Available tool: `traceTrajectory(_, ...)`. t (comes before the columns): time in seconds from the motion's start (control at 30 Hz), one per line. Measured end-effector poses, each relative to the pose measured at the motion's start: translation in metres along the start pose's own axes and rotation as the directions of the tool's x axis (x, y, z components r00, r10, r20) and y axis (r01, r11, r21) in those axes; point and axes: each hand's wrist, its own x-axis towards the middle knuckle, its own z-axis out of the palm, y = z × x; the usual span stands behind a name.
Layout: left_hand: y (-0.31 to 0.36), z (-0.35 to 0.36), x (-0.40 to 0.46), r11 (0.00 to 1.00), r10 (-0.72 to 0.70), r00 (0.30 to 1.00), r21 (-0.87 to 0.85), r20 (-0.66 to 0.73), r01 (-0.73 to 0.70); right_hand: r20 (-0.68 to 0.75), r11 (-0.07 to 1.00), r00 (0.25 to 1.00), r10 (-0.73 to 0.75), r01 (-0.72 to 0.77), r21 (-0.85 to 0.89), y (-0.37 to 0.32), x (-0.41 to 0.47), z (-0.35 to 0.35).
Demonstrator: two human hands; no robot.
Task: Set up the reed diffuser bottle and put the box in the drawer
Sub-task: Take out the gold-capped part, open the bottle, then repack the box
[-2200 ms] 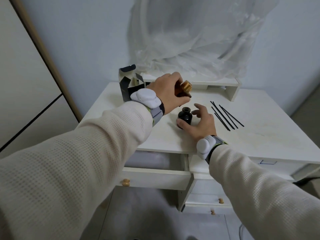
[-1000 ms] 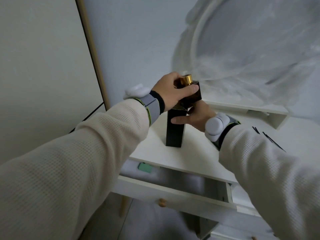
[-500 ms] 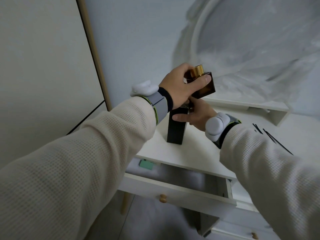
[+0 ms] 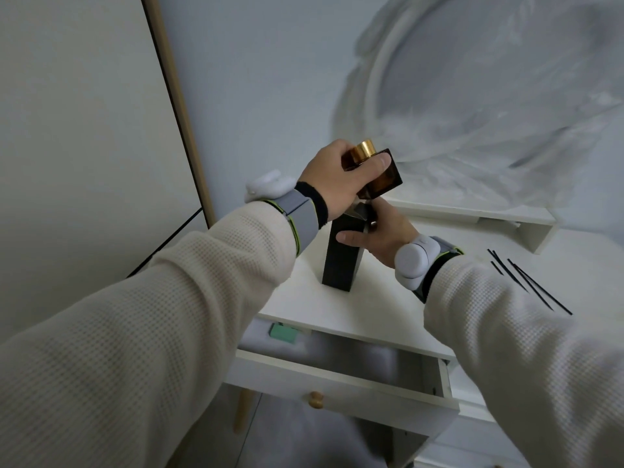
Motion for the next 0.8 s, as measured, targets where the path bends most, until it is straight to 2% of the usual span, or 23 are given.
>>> traceTrajectory(0.1, -0.005, -0.001, 0.002, 0.998, 0.023, 1.0, 0.059, -0.02, -0.022, 0.015, 1.0, 1.0, -0.022, 0.022, 0.002, 0.001, -0.002, 0.0)
traceTrajectory(0.27, -0.021, -0.006, 0.004, 0.997, -0.014, 0.999, 0.08, -0.041, 0.017, -0.003, 0.993, 0.999, -0.041, 0.041, 0.11, 0.005, -0.005, 0.002)
traceTrajectory(0.4, -0.028, -0.013, 0.005, 0.998, -0.037, 0.999, 0.056, -0.009, 0.038, -0.004, 0.988, 0.999, -0.046, 0.046, 0.149, 0.009, -0.006, 0.003)
traceTrajectory(0.53, -0.034, -0.016, 0.005, 0.992, -0.001, 0.999, 0.126, 0.032, -0.003, -0.058, 0.966, 0.997, -0.052, 0.065, 0.252, 0.015, -0.006, 0.004)
traceTrajectory(0.67, -0.036, -0.016, 0.007, 0.986, 0.007, 1.0, 0.164, 0.024, -0.011, -0.106, 0.957, 0.993, -0.048, 0.076, 0.281, 0.02, -0.009, 0.007)
traceTrajectory(0.8, -0.037, -0.016, 0.008, 0.975, 0.019, 0.999, 0.222, 0.043, -0.028, -0.085, 0.933, 0.995, -0.056, 0.083, 0.35, 0.023, -0.008, 0.006)
